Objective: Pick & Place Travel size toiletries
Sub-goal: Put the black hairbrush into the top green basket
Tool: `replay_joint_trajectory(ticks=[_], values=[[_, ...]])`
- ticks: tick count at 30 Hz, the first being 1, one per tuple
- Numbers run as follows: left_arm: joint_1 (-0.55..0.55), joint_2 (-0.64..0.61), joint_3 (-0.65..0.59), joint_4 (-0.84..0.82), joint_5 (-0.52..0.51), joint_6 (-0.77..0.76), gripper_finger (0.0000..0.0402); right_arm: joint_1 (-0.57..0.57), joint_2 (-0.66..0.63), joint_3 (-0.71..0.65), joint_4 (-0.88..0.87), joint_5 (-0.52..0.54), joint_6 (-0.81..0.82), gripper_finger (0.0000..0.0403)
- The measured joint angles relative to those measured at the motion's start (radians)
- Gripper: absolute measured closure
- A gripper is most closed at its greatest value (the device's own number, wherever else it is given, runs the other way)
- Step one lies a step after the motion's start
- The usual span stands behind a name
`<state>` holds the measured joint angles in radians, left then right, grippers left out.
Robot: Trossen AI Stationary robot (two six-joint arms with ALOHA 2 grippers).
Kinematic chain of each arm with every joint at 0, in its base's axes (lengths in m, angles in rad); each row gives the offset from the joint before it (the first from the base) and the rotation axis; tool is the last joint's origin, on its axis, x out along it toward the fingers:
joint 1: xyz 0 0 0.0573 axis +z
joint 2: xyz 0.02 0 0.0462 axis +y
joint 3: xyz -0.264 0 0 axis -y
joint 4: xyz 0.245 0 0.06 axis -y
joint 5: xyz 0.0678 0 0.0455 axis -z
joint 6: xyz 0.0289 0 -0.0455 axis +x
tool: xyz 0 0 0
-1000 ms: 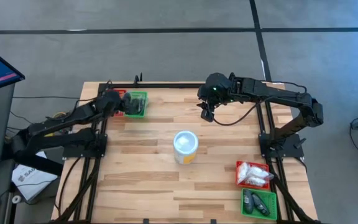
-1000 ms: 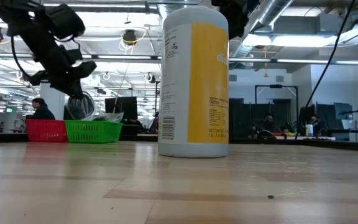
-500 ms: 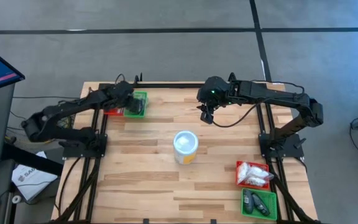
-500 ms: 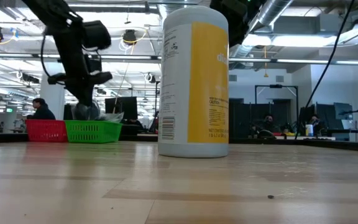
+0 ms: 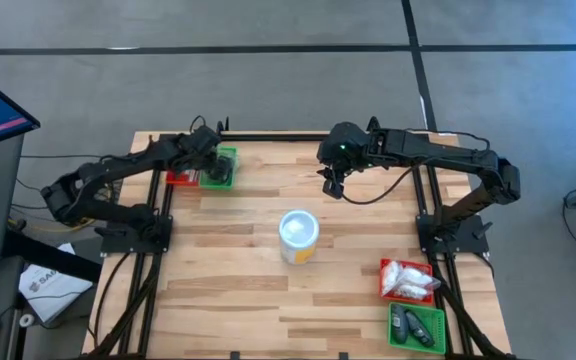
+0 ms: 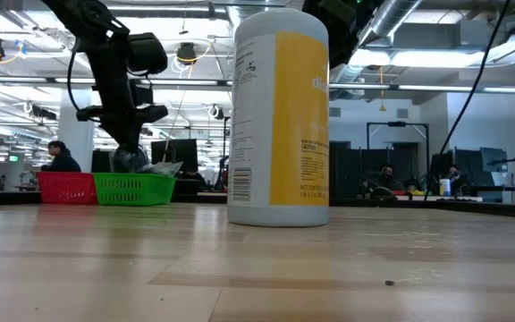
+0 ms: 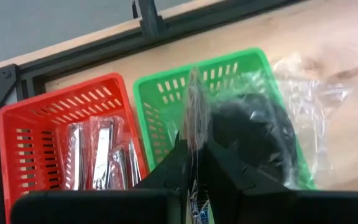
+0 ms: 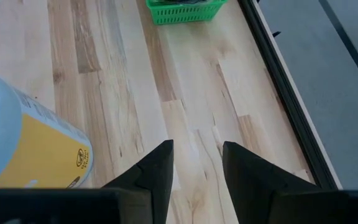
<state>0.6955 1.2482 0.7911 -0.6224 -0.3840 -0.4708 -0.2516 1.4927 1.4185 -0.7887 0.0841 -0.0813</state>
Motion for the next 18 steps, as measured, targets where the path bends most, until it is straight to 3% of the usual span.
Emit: replay_joint_trajectory(ticks=[18], values=[[0.011,0.005,-0.001,-0.017,0.019,-0.032,0.0333,0.000,0.000,0.000,0.004,0.000,0.003,0.0274]])
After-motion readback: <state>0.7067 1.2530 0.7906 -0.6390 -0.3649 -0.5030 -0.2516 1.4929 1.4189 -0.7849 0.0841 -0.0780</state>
